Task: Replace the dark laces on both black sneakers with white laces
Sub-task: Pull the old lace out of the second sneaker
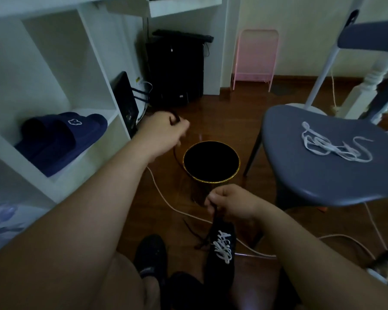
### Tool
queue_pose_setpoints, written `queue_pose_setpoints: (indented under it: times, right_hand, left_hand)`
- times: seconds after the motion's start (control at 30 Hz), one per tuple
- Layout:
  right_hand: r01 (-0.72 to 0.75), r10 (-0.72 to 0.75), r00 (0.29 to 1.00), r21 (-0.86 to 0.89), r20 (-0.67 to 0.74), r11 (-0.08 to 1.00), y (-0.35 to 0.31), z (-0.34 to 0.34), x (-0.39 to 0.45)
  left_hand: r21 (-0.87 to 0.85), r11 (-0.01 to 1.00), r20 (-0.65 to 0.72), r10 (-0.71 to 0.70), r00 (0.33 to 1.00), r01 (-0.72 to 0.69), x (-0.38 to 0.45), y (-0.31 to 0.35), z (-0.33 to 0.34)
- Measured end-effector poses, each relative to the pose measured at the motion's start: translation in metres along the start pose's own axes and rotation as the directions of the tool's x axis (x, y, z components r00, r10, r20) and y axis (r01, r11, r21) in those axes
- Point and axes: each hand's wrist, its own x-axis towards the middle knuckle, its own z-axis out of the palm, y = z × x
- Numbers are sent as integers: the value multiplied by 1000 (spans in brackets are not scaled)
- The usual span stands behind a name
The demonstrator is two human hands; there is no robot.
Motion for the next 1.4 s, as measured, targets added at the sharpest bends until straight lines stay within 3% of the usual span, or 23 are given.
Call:
queue_pose_setpoints:
  times: [0.07, 0.1, 0.13, 0.2, 0.27, 0.33, 0.43, 0.5, 0.53, 0.57, 0.63, 0.67, 0.7, 0.73, 0.77, 0.8, 0.87, 0.97, 1.07, 1.13, 1.2, 1.27, 1.4]
  right_hand:
    - [28, -73, 993, -418, -91, 908, -18, -15, 6]
    - [41, -107, 988, -477, -110, 878, -30, -22, 6]
    - [80, -138, 985, -436, -104, 897, -44, -30, 4]
    - [165, -175, 984, -195, -39, 967, -71, -46, -3]
    - [252, -248, 967, 95, -48, 963, -93, -57, -8]
    - [348, -288, 929, 282, -233, 894, -103, -64, -6]
    - [461, -254, 781, 253, -570, 850, -99, -71, 4]
    - [441, -139, 704, 275, -696, 854, -81, -67, 18]
    - [398, -61, 711, 330, -700, 856, -70, -62, 24]
    - [329, 14, 762, 406, -647, 853, -57, -54, 30]
    - [128, 108, 926, 571, -361, 811, -31, -31, 36]
    - [18, 131, 969, 586, -211, 810, -22, -19, 31]
    - [-72, 144, 984, 511, -102, 856, -15, -11, 22]
    - [-110, 146, 987, 399, -60, 910, -8, -11, 17]
    - [-97, 127, 989, 301, -80, 949, -6, -15, 10]
    - [-57, 89, 989, 250, -119, 967, -4, -22, 6]
    - [15, 27, 981, 216, -190, 976, -7, -39, 0]
    - [96, -27, 965, 254, -261, 963, -17, -59, 0]
    - [153, -63, 983, 569, -175, 808, -34, -56, 0]
    - [151, -72, 988, 753, -137, 641, -43, -47, 4]
    - [159, -66, 987, 832, -146, 532, -47, -38, 8]
    - [165, -37, 984, 831, -172, 531, -46, -35, 12]
    - [169, -7, 973, 685, -232, 709, -49, -39, 12]
  left_hand:
    - [175, 983, 304, -105, 947, 53, -5, -4, 4]
    - [259, 965, 430, -151, 890, 38, -9, -3, 8]
    - [322, 947, 517, -179, 837, 4, -12, -3, 13]
    - [300, 953, 601, -158, 784, -38, -13, -7, 27]
    - [134, 991, 619, -77, 782, -8, -12, -9, 42]
    - [-45, 999, 595, 5, 803, 26, -14, -4, 56]
    - [-233, 968, 547, 54, 835, 90, -20, 11, 65]
    - [-421, 881, 513, 36, 857, 215, -21, 23, 64]
    - [-507, 824, 478, 25, 878, 253, -20, 28, 62]
    - [-583, 767, 430, 12, 903, 267, -17, 32, 60]
    - [-663, 707, 314, -37, 949, 247, -9, 33, 55]
    - [-629, 748, 250, -64, 966, 213, -4, 29, 52]
    - [-503, 850, 178, -75, 981, 156, 2, 21, 47]
    - [-265, 960, 119, -58, 991, 88, 9, 11, 43]
    - [21, 999, 105, -34, 994, 32, 14, -1, 39]
    - [251, 968, 141, -43, 989, 6, 16, -11, 36]
    - [425, 905, 282, -131, 950, -1, 14, -24, 37]
    - [442, 892, 512, -164, 843, -95, 4, -24, 48]
    - [302, 952, 658, -170, 734, -50, 0, -15, 68]
    - [188, 981, 686, -99, 721, -44, -4, -12, 83]
    - [220, 971, 664, -75, 744, -98, -5, -13, 92]
    - [273, 951, 645, -66, 761, -148, -5, -16, 93]
    - [278, 957, 621, -118, 775, -77, -6, -15, 92]
